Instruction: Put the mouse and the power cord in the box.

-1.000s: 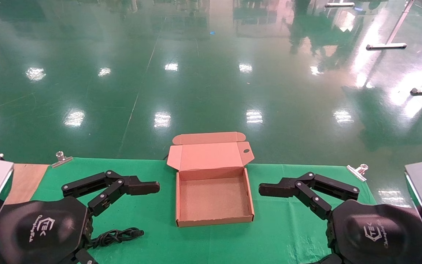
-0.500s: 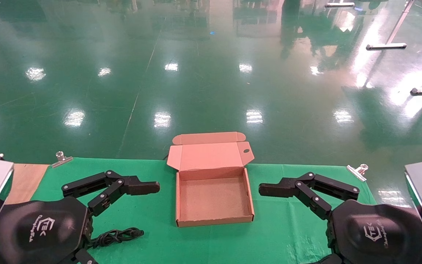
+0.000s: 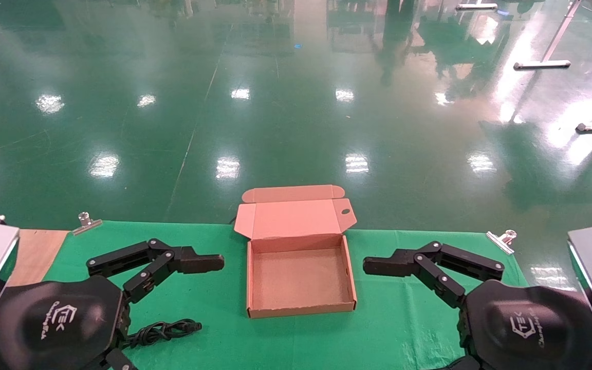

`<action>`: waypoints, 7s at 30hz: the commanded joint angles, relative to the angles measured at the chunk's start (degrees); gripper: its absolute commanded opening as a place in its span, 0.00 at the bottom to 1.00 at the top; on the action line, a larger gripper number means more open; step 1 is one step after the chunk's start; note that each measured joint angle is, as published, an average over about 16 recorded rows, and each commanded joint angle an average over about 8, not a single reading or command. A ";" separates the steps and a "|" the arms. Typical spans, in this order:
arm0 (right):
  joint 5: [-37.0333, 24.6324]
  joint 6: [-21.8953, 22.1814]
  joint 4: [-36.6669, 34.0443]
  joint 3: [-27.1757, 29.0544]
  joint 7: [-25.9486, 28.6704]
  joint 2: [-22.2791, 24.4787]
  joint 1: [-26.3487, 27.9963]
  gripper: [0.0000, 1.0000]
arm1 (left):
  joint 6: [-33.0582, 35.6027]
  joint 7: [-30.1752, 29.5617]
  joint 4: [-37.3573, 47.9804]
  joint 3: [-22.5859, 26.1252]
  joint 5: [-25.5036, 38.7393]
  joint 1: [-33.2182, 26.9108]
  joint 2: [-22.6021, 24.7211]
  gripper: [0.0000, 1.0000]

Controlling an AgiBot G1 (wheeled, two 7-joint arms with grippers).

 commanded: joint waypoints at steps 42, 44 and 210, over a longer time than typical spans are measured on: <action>-67.37 11.87 -32.27 -26.26 -40.89 -20.50 20.09 1.00 | -17.91 23.43 55.57 27.82 60.63 -26.83 24.75 1.00; -68.12 13.14 -35.33 -26.55 -42.28 -21.47 20.60 1.00 | -19.67 24.76 57.66 28.02 61.11 -27.12 25.95 1.00; -53.41 3.43 -53.13 -16.62 -51.40 -27.77 46.77 0.00 | -50.52 29.42 49.90 41.06 29.66 -22.00 43.24 1.00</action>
